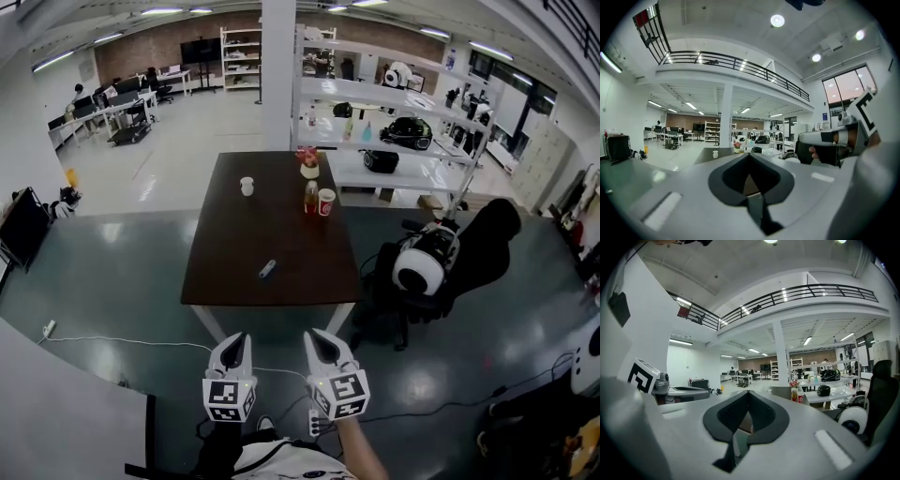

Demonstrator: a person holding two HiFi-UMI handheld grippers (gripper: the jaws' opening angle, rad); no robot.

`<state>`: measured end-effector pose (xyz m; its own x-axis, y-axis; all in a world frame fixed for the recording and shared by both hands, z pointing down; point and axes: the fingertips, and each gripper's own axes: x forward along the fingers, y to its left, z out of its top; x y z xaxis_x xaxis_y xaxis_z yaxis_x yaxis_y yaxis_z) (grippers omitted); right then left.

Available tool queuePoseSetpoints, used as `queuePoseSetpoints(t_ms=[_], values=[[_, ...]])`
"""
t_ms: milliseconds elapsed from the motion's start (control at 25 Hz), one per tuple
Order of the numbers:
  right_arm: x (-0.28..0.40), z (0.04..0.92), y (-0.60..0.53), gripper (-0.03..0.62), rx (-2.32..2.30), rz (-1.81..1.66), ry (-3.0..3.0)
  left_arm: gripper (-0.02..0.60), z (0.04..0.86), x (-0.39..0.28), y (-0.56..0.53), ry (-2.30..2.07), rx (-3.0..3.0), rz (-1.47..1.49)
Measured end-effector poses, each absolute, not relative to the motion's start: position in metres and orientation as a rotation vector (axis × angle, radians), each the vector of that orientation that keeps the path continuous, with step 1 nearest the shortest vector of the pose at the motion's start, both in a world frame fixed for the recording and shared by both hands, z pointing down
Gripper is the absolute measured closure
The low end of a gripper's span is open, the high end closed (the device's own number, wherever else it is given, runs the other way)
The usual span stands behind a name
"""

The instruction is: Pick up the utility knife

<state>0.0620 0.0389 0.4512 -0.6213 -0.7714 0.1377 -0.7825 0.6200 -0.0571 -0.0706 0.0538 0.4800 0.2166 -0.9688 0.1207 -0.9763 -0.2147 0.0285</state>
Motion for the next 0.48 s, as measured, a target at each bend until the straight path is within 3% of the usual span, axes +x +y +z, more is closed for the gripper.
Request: queuePoseSetpoints(t_ms=[480], values=[[0.03, 0.451, 0.001, 0.592, 1.346, 0.15, -2.706, 0.583, 0.48, -0.102, 0.012, -1.864, 2.399, 0.088]])
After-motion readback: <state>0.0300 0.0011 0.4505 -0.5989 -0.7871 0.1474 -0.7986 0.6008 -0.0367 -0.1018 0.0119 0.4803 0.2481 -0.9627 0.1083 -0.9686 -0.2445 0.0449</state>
